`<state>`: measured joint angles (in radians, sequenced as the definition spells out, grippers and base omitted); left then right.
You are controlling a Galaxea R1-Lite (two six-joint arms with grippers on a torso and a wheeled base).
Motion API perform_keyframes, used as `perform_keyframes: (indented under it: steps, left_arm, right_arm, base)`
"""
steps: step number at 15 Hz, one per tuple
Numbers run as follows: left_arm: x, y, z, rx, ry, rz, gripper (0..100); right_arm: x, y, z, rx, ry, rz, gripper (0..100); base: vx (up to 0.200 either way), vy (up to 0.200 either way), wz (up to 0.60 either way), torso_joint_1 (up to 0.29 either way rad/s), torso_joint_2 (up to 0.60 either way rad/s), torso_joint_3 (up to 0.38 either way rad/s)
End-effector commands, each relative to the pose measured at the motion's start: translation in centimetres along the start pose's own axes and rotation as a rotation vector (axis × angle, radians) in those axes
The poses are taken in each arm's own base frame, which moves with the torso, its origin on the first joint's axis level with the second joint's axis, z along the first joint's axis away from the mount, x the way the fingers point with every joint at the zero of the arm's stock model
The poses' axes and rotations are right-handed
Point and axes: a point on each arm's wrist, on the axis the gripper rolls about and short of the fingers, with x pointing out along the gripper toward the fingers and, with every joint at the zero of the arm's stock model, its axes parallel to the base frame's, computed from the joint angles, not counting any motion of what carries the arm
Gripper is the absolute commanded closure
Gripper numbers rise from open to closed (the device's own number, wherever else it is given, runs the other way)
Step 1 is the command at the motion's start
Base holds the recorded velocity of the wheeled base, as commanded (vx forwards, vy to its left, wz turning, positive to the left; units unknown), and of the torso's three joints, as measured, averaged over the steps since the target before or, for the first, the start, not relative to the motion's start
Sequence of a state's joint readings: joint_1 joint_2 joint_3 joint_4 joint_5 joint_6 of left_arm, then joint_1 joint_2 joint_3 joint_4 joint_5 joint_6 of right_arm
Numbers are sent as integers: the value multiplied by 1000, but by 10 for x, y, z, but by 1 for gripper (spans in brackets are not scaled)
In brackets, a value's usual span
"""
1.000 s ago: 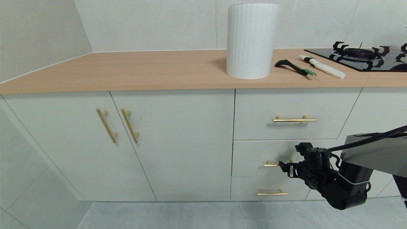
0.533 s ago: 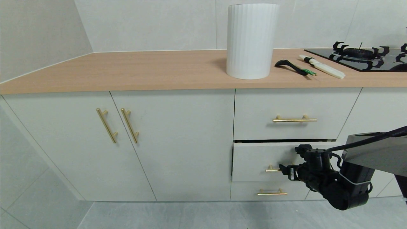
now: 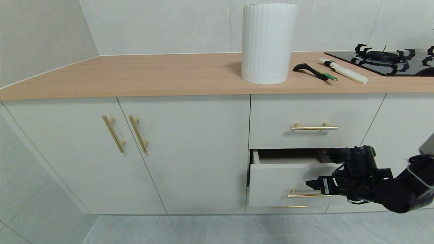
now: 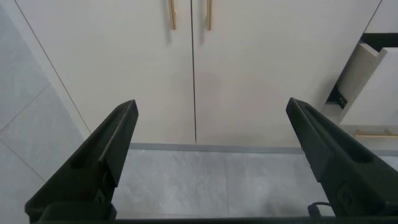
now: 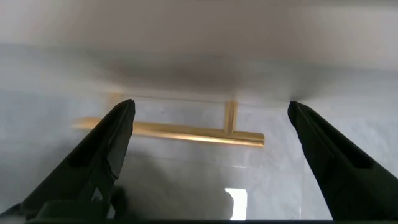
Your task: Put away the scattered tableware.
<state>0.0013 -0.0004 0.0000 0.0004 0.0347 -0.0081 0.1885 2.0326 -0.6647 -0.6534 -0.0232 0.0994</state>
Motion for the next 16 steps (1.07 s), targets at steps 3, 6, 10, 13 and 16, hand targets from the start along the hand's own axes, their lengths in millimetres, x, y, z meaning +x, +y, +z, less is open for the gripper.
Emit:
perform_keyframes:
  steps: [3, 6, 10, 13, 16]
  left_arm:
    - [0, 0, 0, -1, 2, 1, 0]
    - [0, 0, 0, -1, 0, -1, 0]
    - [0, 0, 0, -1, 0, 1, 0]
    - [0, 0, 0, -1, 2, 1, 0]
    - [0, 0, 0, 0, 0, 1, 0]
  right_arm:
    - [-63, 21, 34, -17, -183, 89, 0]
    - [-61, 26, 30, -19, -167, 104, 0]
    - [-38, 28, 25, -12, -224, 49, 0]
    - [-10, 28, 14, -11, -277, 27, 0]
    - [9, 28, 10, -2, -347, -23, 0]
  base:
    - [0, 0, 0, 0, 0, 0]
    - [0, 0, 0, 0, 0, 0]
    - [0, 0, 0, 0, 0, 0]
    - [0, 0, 0, 0, 0, 0]
    - [0, 0, 0, 0, 0, 0]
